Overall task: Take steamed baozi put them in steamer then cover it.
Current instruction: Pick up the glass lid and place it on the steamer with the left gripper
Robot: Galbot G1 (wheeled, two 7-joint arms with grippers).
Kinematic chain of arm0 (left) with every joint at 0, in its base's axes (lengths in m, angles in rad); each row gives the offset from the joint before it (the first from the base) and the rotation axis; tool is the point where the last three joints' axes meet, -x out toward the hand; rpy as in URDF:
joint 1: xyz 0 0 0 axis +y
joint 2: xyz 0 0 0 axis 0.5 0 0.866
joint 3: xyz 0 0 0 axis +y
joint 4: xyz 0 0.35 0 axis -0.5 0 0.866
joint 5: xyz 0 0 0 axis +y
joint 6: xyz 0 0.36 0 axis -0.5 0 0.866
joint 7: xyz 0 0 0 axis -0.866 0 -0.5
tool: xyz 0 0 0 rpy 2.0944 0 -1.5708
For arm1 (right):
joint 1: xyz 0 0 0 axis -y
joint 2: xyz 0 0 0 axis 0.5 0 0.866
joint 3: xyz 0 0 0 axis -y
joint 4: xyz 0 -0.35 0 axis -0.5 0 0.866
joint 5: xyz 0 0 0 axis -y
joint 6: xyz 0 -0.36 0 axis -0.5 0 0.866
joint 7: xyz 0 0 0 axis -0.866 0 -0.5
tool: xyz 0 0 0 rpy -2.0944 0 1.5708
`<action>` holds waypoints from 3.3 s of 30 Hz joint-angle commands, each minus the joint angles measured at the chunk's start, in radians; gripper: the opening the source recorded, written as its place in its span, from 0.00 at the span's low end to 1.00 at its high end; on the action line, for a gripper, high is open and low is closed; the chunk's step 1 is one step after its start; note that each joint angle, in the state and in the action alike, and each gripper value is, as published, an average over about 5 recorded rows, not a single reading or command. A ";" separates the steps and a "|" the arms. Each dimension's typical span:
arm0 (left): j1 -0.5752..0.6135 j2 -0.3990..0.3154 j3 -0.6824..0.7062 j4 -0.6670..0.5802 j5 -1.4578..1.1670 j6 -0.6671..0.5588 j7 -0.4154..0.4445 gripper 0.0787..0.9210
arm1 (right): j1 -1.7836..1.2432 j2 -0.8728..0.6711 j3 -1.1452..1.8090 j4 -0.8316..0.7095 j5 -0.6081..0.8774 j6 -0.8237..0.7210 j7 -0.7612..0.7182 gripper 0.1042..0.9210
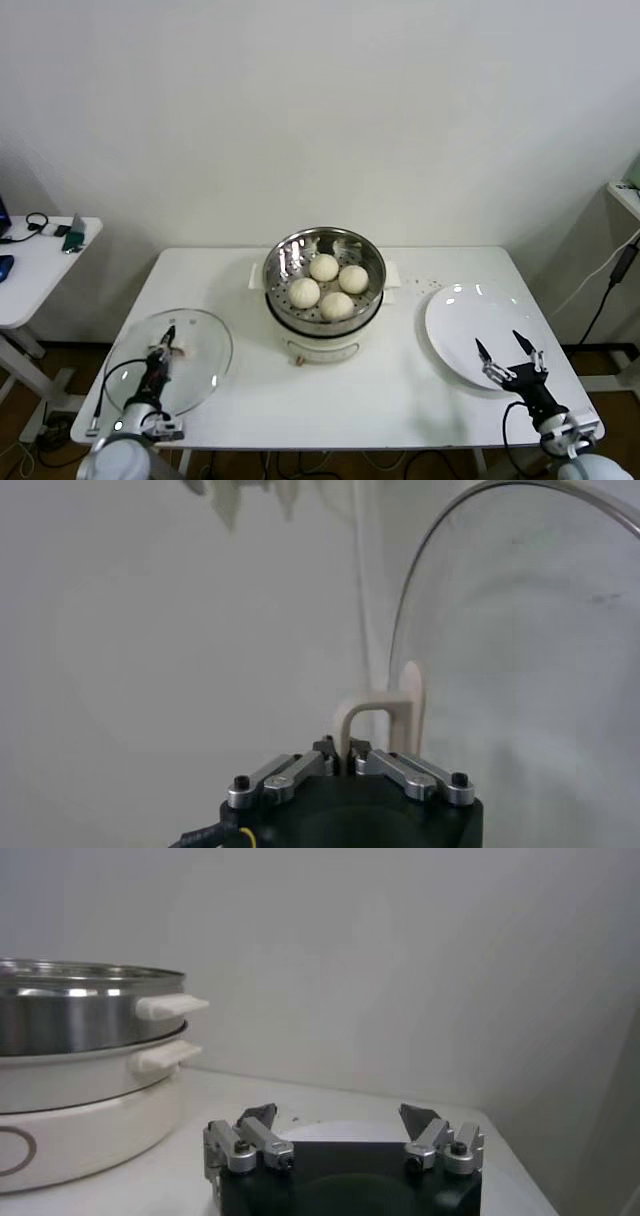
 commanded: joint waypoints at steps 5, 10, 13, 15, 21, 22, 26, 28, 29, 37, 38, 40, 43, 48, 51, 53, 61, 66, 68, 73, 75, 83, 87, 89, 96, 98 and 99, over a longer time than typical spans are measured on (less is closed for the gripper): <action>0.105 0.123 0.015 -0.372 -0.157 0.315 -0.028 0.09 | 0.030 -0.021 -0.015 -0.017 -0.015 -0.004 0.007 0.88; 0.135 0.216 0.051 -0.516 -0.223 0.443 -0.002 0.09 | 0.062 -0.039 -0.041 -0.030 -0.022 -0.012 0.016 0.88; 0.129 0.273 0.105 -0.587 -0.265 0.510 0.014 0.09 | 0.088 -0.050 -0.062 -0.037 -0.027 -0.020 0.024 0.88; 0.102 0.310 0.158 -0.619 -0.286 0.551 0.034 0.09 | 0.106 -0.056 -0.078 -0.042 -0.032 -0.026 0.029 0.88; -0.091 0.418 0.362 -0.625 -0.308 0.661 0.157 0.09 | 0.158 -0.063 -0.122 -0.060 -0.052 -0.036 0.045 0.88; -0.137 0.432 0.406 -0.619 -0.314 0.684 0.186 0.09 | 0.166 -0.062 -0.129 -0.063 -0.055 -0.037 0.048 0.88; -0.315 0.419 0.571 -0.574 -0.291 0.741 0.255 0.09 | 0.189 -0.051 -0.145 -0.074 -0.073 -0.042 0.060 0.88; -0.394 0.374 0.630 -0.530 -0.264 0.759 0.274 0.09 | 0.193 -0.045 -0.150 -0.075 -0.082 -0.043 0.063 0.88; -0.423 0.349 0.656 -0.504 -0.255 0.770 0.282 0.09 | 0.194 -0.043 -0.151 -0.075 -0.085 -0.044 0.064 0.88; -0.566 0.154 0.774 -0.326 -0.177 0.810 0.333 0.09 | 0.195 -0.041 -0.145 -0.071 -0.099 -0.051 0.074 0.88; -0.579 0.133 0.788 -0.313 -0.165 0.810 0.341 0.09 | 0.194 -0.041 -0.144 -0.071 -0.101 -0.051 0.074 0.88; -0.602 0.093 0.816 -0.282 -0.139 0.810 0.354 0.09 | 0.192 -0.042 -0.140 -0.071 -0.104 -0.052 0.075 0.88; -0.629 0.017 0.848 -0.229 -0.110 0.810 0.364 0.09 | 0.190 -0.042 -0.131 -0.074 -0.105 -0.051 0.076 0.88; -0.668 -0.098 0.891 -0.141 -0.081 0.810 0.377 0.09 | 0.184 -0.043 -0.119 -0.080 -0.103 -0.048 0.074 0.88; -0.679 -0.151 0.901 -0.094 -0.068 0.810 0.381 0.09 | 0.182 -0.040 -0.112 -0.082 -0.102 -0.045 0.072 0.88; -0.680 -0.178 0.901 -0.074 -0.060 0.810 0.383 0.09 | 0.180 -0.038 -0.107 -0.084 -0.101 -0.042 0.071 0.88; -0.669 -0.207 0.900 -0.031 -0.027 0.810 0.407 0.09 | 0.174 -0.032 -0.097 -0.089 -0.101 -0.033 0.068 0.88; -0.666 -0.208 0.892 -0.015 -0.019 0.810 0.412 0.09 | 0.173 -0.025 -0.099 -0.090 -0.105 -0.030 0.067 0.88; -0.665 -0.208 0.887 -0.011 -0.014 0.810 0.416 0.09 | 0.173 -0.022 -0.100 -0.090 -0.108 -0.029 0.067 0.88; -0.665 -0.207 0.881 0.004 -0.005 0.810 0.422 0.09 | 0.173 -0.017 -0.101 -0.091 -0.111 -0.025 0.066 0.88; -0.667 -0.208 0.877 0.011 0.000 0.810 0.424 0.09 | 0.173 -0.017 -0.100 -0.092 -0.111 -0.023 0.065 0.88; -0.668 -0.198 0.876 0.028 0.014 0.810 0.429 0.09 | 0.170 -0.015 -0.091 -0.097 -0.111 -0.016 0.058 0.88; -0.669 -0.190 0.874 0.028 0.019 0.810 0.432 0.09 | 0.169 -0.012 -0.090 -0.098 -0.111 -0.014 0.053 0.88; -0.671 -0.184 0.873 0.028 0.020 0.810 0.432 0.09 | 0.169 -0.011 -0.091 -0.098 -0.111 -0.013 0.051 0.88; -0.669 -0.176 0.872 0.031 0.017 0.810 0.429 0.09 | 0.169 -0.006 -0.090 -0.100 -0.113 -0.011 0.049 0.88; -0.667 -0.176 0.872 0.032 0.017 0.810 0.428 0.09 | 0.169 -0.004 -0.090 -0.099 -0.114 -0.010 0.048 0.88; -0.666 -0.176 0.872 0.033 0.017 0.810 0.427 0.09 | 0.169 -0.003 -0.089 -0.099 -0.115 -0.010 0.048 0.88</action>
